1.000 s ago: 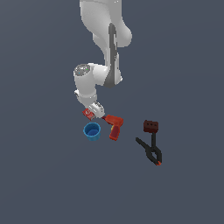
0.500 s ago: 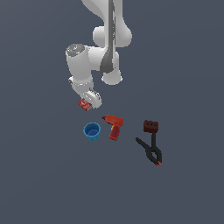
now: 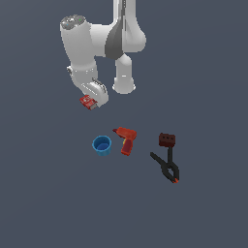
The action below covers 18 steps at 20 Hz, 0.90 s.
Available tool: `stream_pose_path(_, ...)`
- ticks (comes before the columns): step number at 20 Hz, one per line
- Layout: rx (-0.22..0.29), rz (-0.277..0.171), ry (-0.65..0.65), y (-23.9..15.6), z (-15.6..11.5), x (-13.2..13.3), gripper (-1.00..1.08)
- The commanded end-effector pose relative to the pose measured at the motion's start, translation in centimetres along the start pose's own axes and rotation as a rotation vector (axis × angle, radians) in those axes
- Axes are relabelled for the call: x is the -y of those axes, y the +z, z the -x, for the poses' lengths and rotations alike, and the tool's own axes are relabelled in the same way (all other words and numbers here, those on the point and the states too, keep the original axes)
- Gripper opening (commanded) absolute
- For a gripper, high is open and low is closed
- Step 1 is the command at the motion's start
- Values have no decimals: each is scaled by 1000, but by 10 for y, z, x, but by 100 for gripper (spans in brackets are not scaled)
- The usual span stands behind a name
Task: Pick up a designated object from a clutter of objects.
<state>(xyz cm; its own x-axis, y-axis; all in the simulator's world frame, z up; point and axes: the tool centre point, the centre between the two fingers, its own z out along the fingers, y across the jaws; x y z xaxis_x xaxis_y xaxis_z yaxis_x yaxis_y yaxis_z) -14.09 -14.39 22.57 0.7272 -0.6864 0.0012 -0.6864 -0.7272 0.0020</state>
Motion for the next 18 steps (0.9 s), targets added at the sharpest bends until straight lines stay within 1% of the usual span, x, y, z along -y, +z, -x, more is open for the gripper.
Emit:
stream_pose_path(1, 0, 1, 0, -22, -1, -3, -100)
stream_pose_path(10, 1, -1, -1, -96, -5, -11, -100)
stream_pose_path(18, 1, -2, -2, -136, -9, -14, -100)
